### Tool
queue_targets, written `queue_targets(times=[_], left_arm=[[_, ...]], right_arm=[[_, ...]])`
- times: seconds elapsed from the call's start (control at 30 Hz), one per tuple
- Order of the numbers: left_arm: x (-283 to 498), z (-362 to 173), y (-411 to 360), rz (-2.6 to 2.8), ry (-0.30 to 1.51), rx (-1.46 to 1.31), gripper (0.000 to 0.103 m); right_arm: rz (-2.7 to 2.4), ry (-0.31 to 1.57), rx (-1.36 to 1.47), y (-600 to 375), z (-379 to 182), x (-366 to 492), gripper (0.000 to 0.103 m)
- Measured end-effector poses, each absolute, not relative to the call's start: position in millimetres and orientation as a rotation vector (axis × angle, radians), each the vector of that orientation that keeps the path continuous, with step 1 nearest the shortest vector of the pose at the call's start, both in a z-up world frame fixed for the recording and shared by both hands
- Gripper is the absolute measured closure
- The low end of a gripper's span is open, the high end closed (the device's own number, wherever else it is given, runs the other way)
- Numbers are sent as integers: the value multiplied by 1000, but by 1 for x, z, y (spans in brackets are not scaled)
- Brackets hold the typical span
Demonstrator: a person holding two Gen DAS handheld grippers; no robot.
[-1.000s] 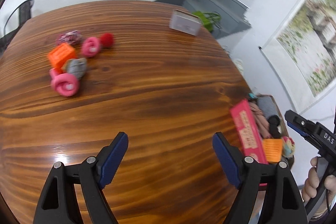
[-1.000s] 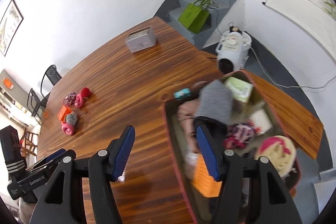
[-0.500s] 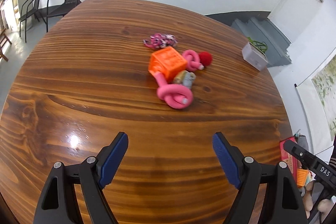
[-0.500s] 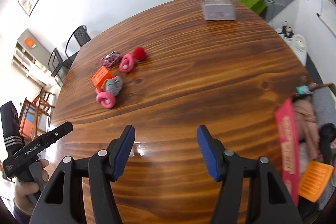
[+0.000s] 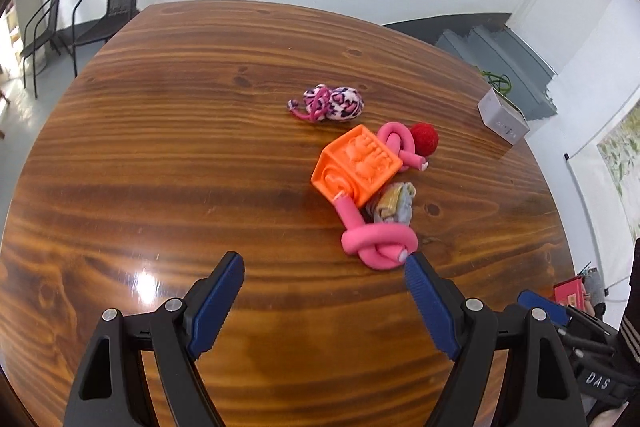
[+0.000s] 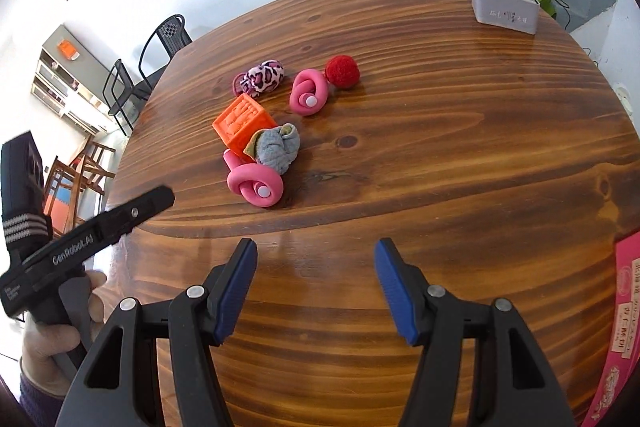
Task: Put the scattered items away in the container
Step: 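Move both grippers back over the pile on the table, then grasp the second orange rubber block with the left gripper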
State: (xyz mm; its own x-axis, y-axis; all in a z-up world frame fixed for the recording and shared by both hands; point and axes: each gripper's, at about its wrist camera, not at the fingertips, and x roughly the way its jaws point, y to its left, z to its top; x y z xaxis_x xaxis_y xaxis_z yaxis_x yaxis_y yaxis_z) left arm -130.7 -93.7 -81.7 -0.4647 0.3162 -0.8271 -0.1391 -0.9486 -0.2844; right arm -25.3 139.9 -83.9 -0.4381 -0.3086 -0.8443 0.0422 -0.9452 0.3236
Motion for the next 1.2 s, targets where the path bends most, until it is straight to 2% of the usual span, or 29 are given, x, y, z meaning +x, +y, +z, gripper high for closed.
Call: queue_targets(times=[0.53, 0.8, 1.17, 1.2], left_arm=[[-199, -104, -53, 2316, 154, -1258, 19], [-214, -113, -42, 2270, 211, -1244, 19], [-226, -117, -41, 2247, 152, -1259, 19], [-228, -118, -43, 2235, 127, -1267, 26]], right_arm=[[-2503, -453, 1620, 146, -94, -31, 38], [-2504, -453, 1628, 142, -94, -35, 37], [-2508, -443, 1628, 136, -94, -40, 37], [-2507, -441, 1628, 135, -94, -40, 37]])
